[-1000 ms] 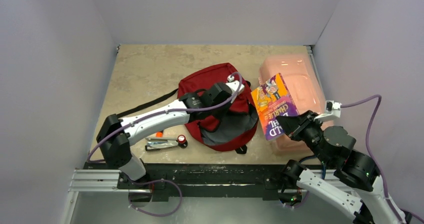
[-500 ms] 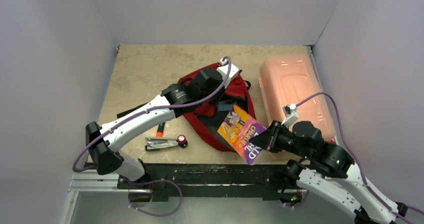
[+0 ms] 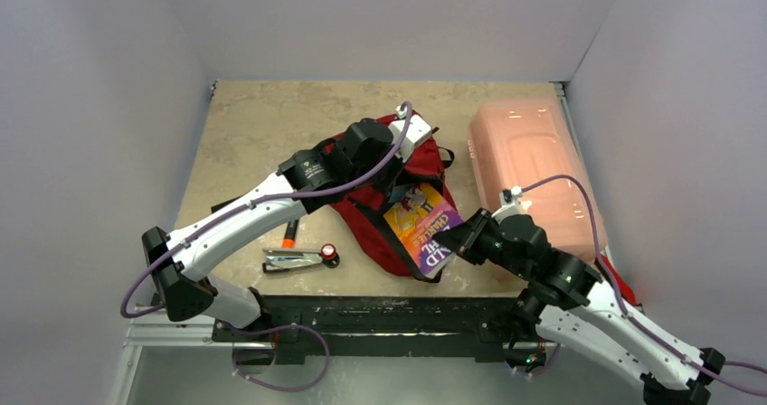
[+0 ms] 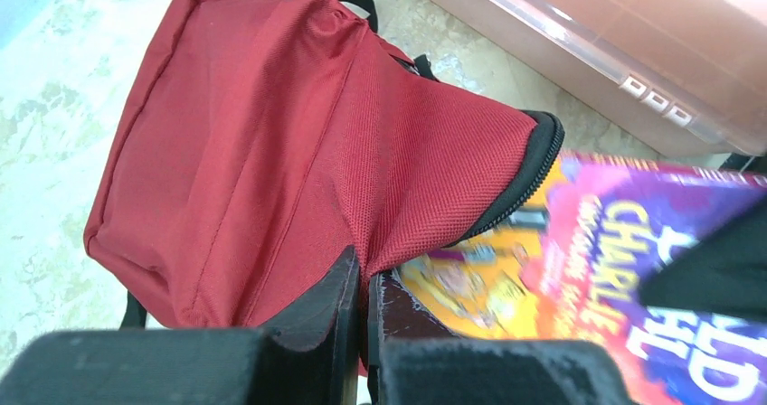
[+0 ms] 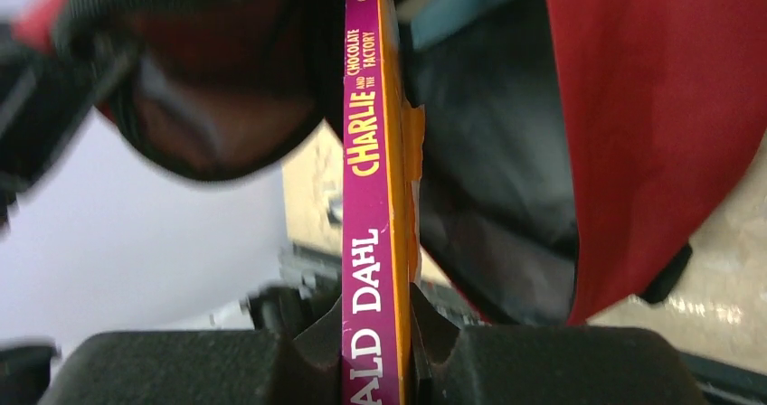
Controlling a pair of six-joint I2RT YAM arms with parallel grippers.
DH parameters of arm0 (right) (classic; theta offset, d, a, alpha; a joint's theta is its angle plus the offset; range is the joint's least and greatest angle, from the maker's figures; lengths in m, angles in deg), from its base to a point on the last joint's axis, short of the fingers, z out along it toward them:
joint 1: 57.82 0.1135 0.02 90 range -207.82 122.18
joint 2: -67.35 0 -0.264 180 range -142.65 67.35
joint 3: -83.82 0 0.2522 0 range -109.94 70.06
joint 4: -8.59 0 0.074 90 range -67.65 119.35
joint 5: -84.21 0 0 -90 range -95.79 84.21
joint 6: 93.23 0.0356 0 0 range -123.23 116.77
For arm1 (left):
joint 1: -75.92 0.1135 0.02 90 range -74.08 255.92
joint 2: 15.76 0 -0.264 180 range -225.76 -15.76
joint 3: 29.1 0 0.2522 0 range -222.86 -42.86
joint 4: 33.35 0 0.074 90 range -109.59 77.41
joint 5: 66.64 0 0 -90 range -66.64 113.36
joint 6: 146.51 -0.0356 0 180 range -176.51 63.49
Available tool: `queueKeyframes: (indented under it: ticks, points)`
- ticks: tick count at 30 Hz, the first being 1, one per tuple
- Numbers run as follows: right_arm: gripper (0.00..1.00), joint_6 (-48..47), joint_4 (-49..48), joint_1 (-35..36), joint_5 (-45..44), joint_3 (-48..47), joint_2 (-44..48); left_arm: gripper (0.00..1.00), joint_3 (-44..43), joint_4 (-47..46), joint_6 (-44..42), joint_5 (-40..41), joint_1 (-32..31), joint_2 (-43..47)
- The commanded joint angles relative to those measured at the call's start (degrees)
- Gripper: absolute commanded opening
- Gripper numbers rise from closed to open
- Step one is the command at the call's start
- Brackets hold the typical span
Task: Pack the student bag
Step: Place the book in the student bag.
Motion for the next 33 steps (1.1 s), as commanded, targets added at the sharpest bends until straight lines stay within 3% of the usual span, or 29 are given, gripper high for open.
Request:
queueKeyframes:
  ticks: [1,8,17,21,27,33]
  points:
    - [0.0,10.5,-12.9,0.0,-17.7,-1.1,-1.9,0.0,-0.7,-3.9,-1.4,-4.3,0.0,4.3]
    - [0.0,18.9,-36.9,-0.1,-20.7,5.7,-7.3,0.0,1.5,-6.3,-1.4,-9.3,-0.1,5.3]
    - [0.0,23.6,-47.8,-2.9,-12.0,4.1,-24.6,0.0,6.4,-10.4,-1.7,-11.4,0.0,7.8]
    - [0.0,26.0,-52.3,-3.8,-9.1,5.6,-30.3,0.0,8.5,-11.3,-3.0,-8.2,0.0,9.5]
    - [0.0,20.7,-63.8,-5.4,-13.2,8.4,-36.5,0.0,9.6,-12.2,-1.8,-10.6,0.0,10.8]
    - [0.0,16.6,-71.3,-7.6,-13.9,4.3,-47.5,0.0,10.8,-12.5,-0.9,-10.5,0.0,10.7]
